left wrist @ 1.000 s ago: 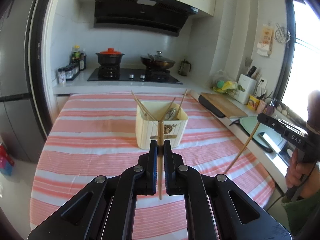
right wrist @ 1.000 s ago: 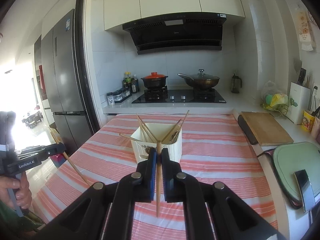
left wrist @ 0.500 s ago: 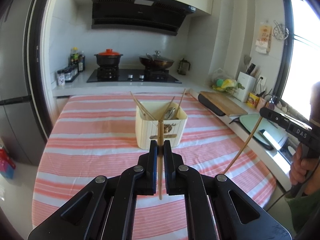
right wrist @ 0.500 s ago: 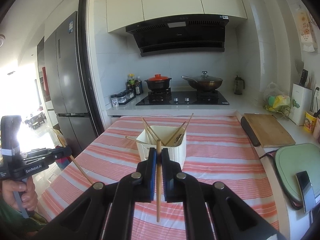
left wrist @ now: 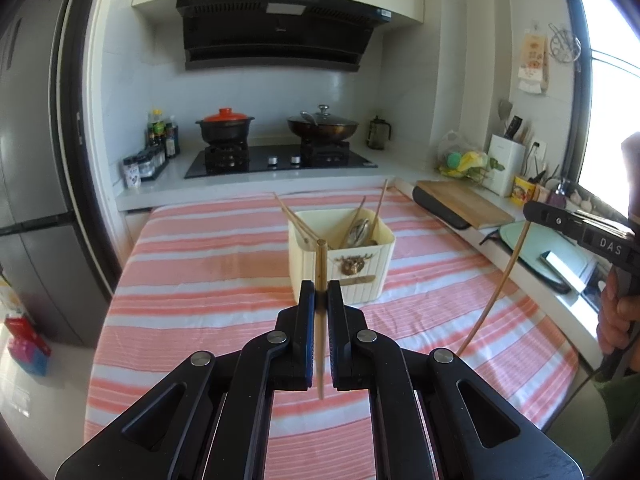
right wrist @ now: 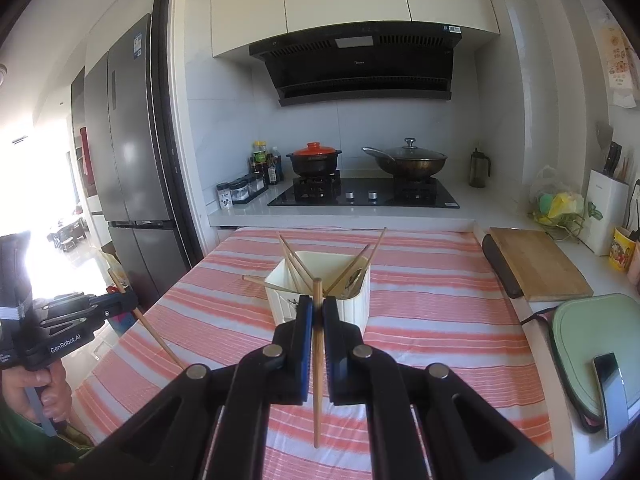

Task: Organize utensils
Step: 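Lift both chopsticks and carry them with both tools over the caddy, then open both tools to drop the chopsticks into the caddy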

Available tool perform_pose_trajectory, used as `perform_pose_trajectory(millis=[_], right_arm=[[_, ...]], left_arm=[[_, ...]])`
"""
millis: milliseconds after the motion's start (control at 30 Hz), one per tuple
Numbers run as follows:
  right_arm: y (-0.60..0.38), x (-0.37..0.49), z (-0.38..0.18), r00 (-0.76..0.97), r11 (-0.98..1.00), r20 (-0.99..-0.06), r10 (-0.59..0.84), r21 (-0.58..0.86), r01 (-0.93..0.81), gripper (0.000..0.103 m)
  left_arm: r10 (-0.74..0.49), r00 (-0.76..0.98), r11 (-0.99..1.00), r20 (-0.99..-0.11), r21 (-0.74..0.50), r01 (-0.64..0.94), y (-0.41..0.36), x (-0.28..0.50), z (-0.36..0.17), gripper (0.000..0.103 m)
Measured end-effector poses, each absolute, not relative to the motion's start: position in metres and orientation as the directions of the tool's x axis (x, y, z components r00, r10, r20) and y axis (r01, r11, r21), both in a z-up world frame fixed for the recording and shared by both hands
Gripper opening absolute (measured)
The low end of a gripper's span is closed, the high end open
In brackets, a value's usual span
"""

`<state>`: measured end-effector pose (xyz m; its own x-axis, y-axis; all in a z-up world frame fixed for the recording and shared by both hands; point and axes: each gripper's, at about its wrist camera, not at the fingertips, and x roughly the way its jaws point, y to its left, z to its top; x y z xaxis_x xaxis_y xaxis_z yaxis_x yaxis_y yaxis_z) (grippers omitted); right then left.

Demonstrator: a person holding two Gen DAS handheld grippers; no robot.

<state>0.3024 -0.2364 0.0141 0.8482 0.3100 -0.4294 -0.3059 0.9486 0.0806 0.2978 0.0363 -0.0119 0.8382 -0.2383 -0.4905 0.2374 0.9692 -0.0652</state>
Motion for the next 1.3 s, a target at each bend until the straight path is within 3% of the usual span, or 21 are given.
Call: perform_pose_trajectory(millis=[167,467,700,800,1033,1067,1133,1167,1200,1233,1300], right_arm=[[-0.235,0.317,0.017,0.854,0.953,-0.430,0.294,0.070,-0.293,0.005],[-0.230,0.381,0.066,0.897,0.962,-0.355,0.264,0.035,-0.270,0.005],[-0.215,0.438,0.094,0.926,0.957,-0.242,0.290,0.056,-0.285,0.005],[-0.205,0.468,0.079,0.912,0.954,-0.281,0.300,0.067,-0.293,0.005],[-0.186,0.545,-0.001,0.803,0.947,-0.506,0.315,0.108,-0.303,0.006],[-0.184,0.553,-0.012,0.779,0.942,-0.535,0.329,0.122,-0.314,0.006],[-0.179,0.559,-0.027,0.740,0.937,-0.582,0.336,0.124,-0.327,0.010],[-0.180,0.559,-0.029,0.734,0.934,-0.585,0.345,0.133,-0.333,0.015],[-0.183,0.555,-0.028,0.736,0.931,-0.577,0.354,0.145,-0.334,0.034],[-0.186,0.549,-0.025,0.747,0.931,-0.560,0.357,0.153,-0.330,0.051],[-0.192,0.529,-0.014,0.785,0.937,-0.515,0.345,0.141,-0.319,0.056]], left_arm=[[-0.237,0.848,0.970,-0.474,-0.062,0.237,0.042,0.306,-0.001,0.004],[-0.282,0.899,0.959,-0.334,-0.134,0.250,0.062,0.368,0.088,0.004],[-0.333,0.866,0.934,-0.372,-0.255,0.250,0.050,0.471,0.080,0.004],[-0.327,0.837,0.938,-0.439,-0.263,0.228,0.038,0.510,0.055,0.004],[-0.306,0.726,0.951,-0.616,-0.238,0.199,0.010,0.563,-0.016,0.005],[-0.296,0.714,0.954,-0.635,-0.224,0.197,0.007,0.564,-0.022,0.008],[-0.294,0.714,0.956,-0.635,-0.199,0.216,0.005,0.556,-0.022,0.026],[-0.284,0.734,0.959,-0.617,-0.179,0.220,0.005,0.547,-0.017,0.049],[-0.267,0.762,0.964,-0.590,-0.156,0.217,0.006,0.536,-0.010,0.071],[-0.252,0.792,0.968,-0.556,-0.136,0.212,0.008,0.525,0.000,0.077],[-0.233,0.841,0.972,-0.488,-0.104,0.209,0.012,0.495,0.017,0.091]])
